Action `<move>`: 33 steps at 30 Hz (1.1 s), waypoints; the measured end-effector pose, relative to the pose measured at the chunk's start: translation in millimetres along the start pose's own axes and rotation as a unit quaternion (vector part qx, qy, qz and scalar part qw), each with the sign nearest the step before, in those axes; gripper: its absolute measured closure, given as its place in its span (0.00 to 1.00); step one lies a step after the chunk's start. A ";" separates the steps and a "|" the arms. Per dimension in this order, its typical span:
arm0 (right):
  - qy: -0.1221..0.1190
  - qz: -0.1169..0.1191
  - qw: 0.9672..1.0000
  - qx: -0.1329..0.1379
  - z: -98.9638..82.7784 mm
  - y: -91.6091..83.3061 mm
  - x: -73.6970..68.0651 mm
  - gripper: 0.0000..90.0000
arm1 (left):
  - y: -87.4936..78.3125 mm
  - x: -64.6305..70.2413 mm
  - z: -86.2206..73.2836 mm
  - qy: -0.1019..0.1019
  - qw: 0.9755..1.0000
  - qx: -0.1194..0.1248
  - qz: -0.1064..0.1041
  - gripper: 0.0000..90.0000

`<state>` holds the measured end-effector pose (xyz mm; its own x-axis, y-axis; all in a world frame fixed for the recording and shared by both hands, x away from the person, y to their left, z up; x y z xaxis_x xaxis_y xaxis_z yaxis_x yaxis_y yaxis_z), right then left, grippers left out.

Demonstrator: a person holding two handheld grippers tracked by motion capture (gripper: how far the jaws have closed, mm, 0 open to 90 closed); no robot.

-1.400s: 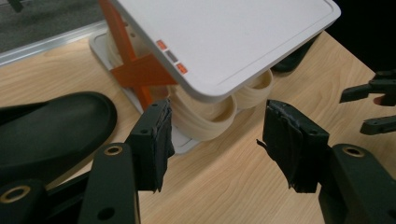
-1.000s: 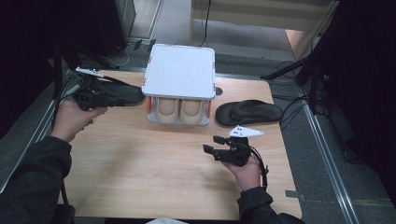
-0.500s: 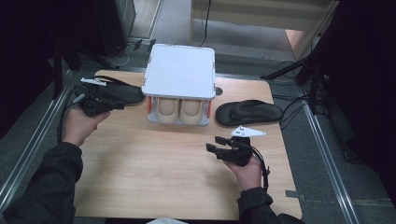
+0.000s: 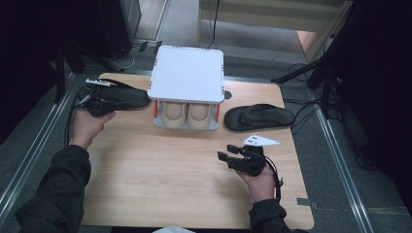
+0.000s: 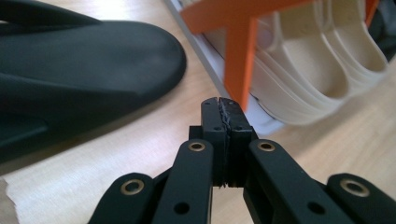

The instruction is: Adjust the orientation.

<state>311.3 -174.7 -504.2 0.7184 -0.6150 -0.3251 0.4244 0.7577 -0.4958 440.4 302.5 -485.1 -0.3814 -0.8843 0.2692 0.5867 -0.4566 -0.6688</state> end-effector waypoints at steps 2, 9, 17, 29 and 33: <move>0.000 -0.002 1.000 0.001 -1.2 -0.8 -0.4 0.53 | 5.1 -3.9 3.8 0.008 1.000 -0.016 0.015 1.00; 0.001 -0.007 1.000 -0.002 -3.4 -2.8 -0.4 0.53 | 18.5 -18.7 14.9 -0.023 0.999 -0.010 0.024 1.00; 0.000 -0.003 1.000 -0.004 -1.3 0.3 -0.6 0.53 | 36.2 -19.8 30.9 -0.036 0.998 -0.014 0.046 1.00; -0.005 -0.004 1.000 0.006 2.5 -2.4 -0.9 0.56 | 64.1 -38.0 26.9 -0.053 0.994 -0.036 0.085 1.00; -0.009 -0.005 1.000 0.005 2.1 -2.8 -1.6 0.56 | 66.0 -41.5 21.5 -0.057 0.994 -0.035 0.084 1.00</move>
<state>310.2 -175.4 -500.6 0.7240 -0.6182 -0.3061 0.4363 0.7541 -0.4909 510.3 307.0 -525.5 -0.1964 -0.9546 0.2239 0.5832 -0.2973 -0.7560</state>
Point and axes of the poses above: each handheld gripper's, and its own axes: y roughly forward along the jaws, z roughly out of its top, x roughly to its right, the point moved 2 cm from there along y, roughly forward along the jaws, and after that the axes turned 5 degrees about z, right-handed, at the moved point
